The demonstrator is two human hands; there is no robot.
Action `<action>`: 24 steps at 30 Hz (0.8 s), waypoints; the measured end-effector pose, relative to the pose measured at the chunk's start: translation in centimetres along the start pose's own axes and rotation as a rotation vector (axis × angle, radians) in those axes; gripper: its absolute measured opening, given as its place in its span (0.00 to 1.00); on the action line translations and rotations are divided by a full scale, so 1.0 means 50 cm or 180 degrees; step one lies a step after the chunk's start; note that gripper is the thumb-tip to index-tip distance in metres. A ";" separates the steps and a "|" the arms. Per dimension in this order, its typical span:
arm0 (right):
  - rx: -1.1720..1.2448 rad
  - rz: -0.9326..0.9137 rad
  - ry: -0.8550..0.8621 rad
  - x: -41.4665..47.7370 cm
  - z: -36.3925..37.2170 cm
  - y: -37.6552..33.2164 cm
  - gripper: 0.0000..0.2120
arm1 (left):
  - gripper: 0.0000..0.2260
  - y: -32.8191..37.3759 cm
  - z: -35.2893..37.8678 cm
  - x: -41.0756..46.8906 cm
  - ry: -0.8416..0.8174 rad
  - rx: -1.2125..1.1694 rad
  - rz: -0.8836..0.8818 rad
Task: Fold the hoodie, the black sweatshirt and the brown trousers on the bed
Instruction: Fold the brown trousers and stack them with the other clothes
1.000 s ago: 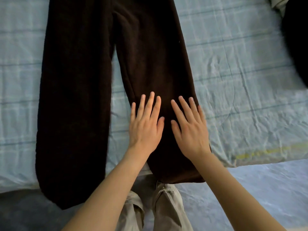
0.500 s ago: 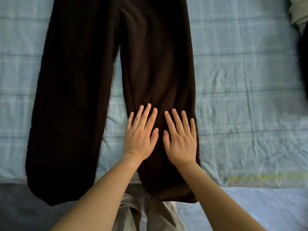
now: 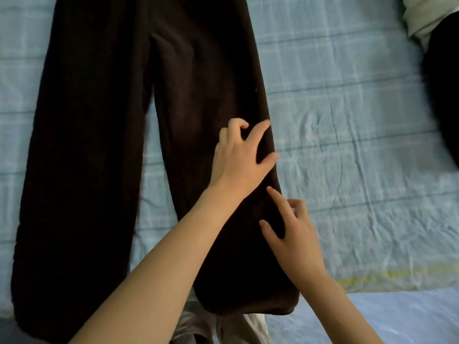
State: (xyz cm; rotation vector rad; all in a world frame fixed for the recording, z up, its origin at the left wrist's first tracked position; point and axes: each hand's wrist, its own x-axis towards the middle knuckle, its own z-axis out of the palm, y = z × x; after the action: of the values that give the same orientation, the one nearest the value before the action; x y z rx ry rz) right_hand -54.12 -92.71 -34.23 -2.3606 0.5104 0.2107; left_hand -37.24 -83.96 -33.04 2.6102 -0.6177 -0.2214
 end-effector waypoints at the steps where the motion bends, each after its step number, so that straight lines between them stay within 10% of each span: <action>1: 0.0026 -0.0033 -0.0139 -0.002 -0.005 0.001 0.33 | 0.29 0.018 0.009 0.024 -0.0169 0.0157 -0.0093; 5: 0.0349 0.0032 -0.0680 -0.031 -0.018 0.003 0.38 | 0.29 0.023 0.031 0.050 -0.0408 0.0165 -0.0333; 12: 0.2224 0.0084 -0.0767 -0.069 -0.021 -0.073 0.32 | 0.32 -0.107 -0.070 -0.001 -0.0306 -0.2831 -0.0527; 24: 0.2324 -0.0387 -0.0855 -0.171 0.191 -0.481 0.34 | 0.33 -0.443 -0.390 -0.128 -0.0380 -0.3258 -0.0405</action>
State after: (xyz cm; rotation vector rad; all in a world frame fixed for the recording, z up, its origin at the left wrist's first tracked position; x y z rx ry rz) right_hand -51.97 -67.47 -24.24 -1.6129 0.2494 0.2326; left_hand -29.46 -55.78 -25.56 1.6448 -0.2517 -0.5626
